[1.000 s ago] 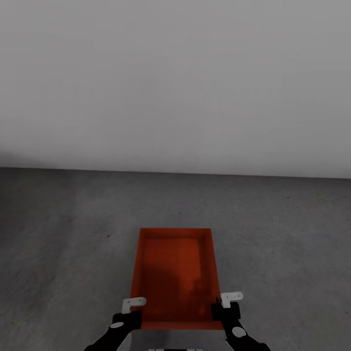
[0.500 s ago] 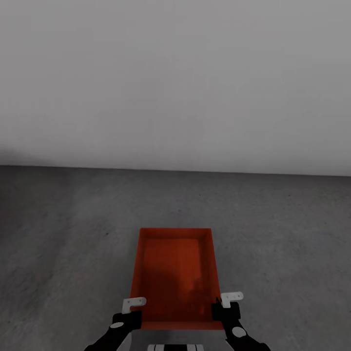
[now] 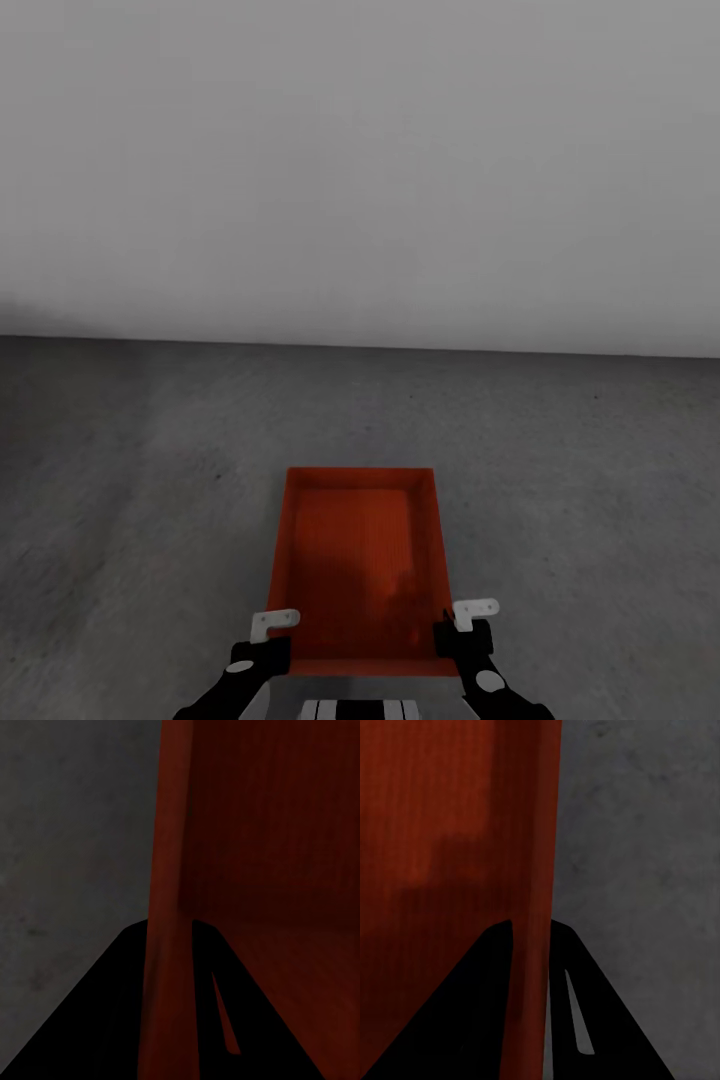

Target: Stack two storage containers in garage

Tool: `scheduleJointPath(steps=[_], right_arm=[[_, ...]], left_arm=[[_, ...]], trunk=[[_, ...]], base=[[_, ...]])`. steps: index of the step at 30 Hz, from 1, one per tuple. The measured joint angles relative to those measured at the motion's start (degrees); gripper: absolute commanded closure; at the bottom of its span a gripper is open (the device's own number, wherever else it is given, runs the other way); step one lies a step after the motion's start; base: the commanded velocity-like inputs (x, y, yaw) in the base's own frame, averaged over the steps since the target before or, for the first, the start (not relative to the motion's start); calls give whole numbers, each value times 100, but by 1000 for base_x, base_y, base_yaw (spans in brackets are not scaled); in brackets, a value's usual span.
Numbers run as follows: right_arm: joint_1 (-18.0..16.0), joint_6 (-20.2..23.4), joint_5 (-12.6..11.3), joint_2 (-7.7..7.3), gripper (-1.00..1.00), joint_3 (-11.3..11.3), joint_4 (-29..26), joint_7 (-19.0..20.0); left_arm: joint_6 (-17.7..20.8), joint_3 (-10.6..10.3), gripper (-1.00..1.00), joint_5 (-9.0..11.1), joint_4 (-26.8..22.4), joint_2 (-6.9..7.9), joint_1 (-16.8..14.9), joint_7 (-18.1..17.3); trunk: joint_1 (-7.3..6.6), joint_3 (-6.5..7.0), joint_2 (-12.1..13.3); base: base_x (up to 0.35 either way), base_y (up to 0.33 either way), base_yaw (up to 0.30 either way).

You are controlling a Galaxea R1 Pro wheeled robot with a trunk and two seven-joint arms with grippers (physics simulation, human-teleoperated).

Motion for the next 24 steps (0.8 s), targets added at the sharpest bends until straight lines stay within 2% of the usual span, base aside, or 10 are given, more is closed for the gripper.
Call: scheduleJointPath(steps=[13,21,24], right_arm=[[0,2,0,3,100,2,0,-5],[0,4,0,3,100,2,0,-4],[0,0,0,3,100,2,0,-5]], left_arm=[[1,1,100,0,0,3,0,-4],[0,-5,100,7,2,3,0,-2],[0,1,100,0,0,3,0,-4]], trunk=[[0,0,0],[175,-143,-319],[176,-144,-321]], base=[[0,0,0],[0,0,0],[0,0,0]])
